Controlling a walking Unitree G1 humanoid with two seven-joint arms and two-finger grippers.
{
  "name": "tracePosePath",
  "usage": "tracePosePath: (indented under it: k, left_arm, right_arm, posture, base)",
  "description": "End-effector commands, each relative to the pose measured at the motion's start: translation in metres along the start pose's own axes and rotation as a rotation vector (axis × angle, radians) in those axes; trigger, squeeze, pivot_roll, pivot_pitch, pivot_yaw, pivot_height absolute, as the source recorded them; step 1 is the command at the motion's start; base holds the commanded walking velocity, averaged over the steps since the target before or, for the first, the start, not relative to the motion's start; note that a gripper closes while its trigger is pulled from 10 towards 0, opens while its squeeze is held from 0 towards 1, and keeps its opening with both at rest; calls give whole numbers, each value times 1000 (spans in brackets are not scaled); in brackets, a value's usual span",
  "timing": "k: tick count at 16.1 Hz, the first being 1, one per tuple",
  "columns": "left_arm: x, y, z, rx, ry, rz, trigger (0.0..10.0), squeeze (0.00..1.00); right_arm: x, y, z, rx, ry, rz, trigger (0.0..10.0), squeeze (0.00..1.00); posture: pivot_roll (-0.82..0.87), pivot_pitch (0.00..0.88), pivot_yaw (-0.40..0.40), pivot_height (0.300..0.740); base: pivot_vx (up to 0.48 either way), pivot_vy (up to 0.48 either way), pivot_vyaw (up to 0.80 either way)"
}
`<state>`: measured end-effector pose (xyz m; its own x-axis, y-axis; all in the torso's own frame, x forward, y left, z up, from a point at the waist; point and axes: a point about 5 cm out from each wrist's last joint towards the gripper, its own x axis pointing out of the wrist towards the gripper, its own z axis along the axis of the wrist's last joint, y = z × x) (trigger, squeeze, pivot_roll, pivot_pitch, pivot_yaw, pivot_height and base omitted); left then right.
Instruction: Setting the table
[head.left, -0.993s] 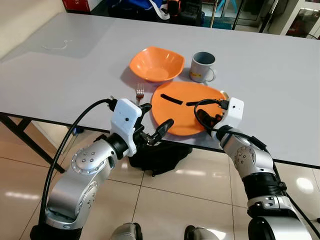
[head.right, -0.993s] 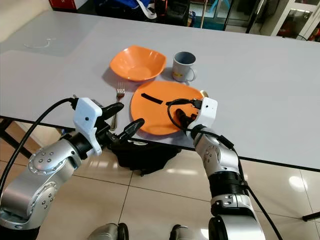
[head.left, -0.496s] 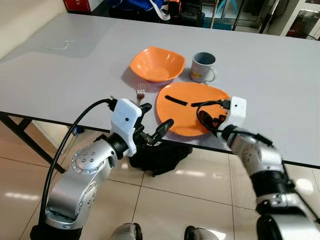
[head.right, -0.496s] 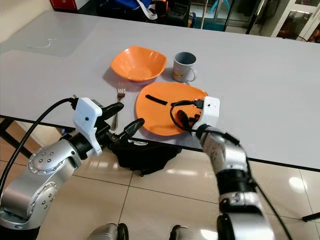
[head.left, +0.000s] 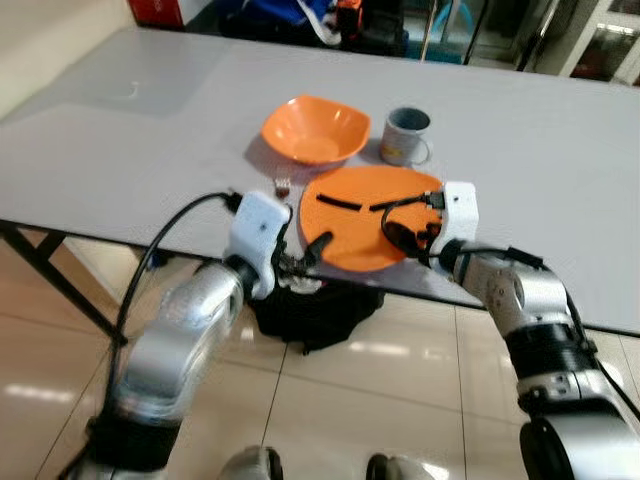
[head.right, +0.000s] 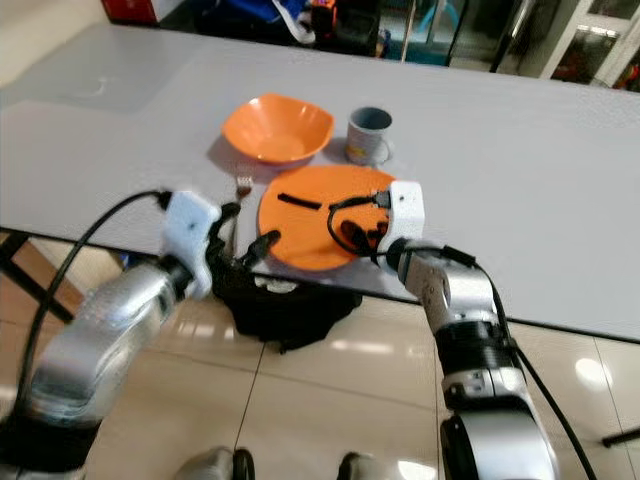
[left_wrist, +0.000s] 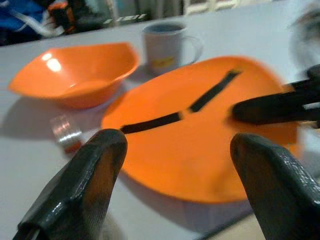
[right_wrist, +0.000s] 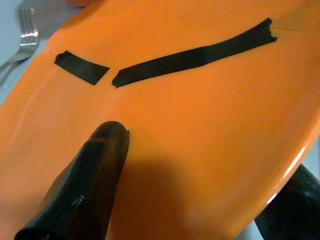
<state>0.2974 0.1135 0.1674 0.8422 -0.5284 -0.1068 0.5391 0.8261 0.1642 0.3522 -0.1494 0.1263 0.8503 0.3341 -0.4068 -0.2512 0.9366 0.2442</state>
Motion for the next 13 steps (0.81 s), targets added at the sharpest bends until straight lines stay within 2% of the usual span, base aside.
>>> tracePosePath:
  k: [1,3,6,7,10,11,13]
  left_arm:
    - [6,3,2,14,-14,20,10000,0]
    - [27,14,3,46,1,65,10000,0]
    - [35,8,9,40,-38,19,10000,0]
    - [35,6,8,36,-42,10,10000,0]
    - [37,-2,6,25,-56,-26,10000,0]
    - [37,-3,5,28,-56,-28,10000,0]
    - [37,-2,5,22,-64,-27,10000,0]
  right_arm:
    - [-2,1,6,-14,-10,3,10000,0]
    - [-5,-1,7,-163,-24,-53,10000,0]
    - [-10,-5,16,-321,-45,-108,10000,0]
    - [-9,-7,16,-335,-40,-117,10000,0]
    - [-6,-7,10,-335,-21,-112,10000,0]
    - [-5,-4,7,-299,-7,-83,10000,0]
    - [-4,-1,1,-62,37,-28,10000,0]
  posture:
    - [60,97,-29,740]
    - [43,97,-18,740]
    - [32,98,-19,740]
    - [32,98,-20,740]
    - [35,100,-29,740]
    - [34,100,-32,740]
    - [38,101,-36,740]
  base:
    - [0,0,0]
    - [0,0,0]
    - [0,0,0]
    - [0,0,0]
    - [0,0,0]
    - [0,0,0]
    - [0,0,0]
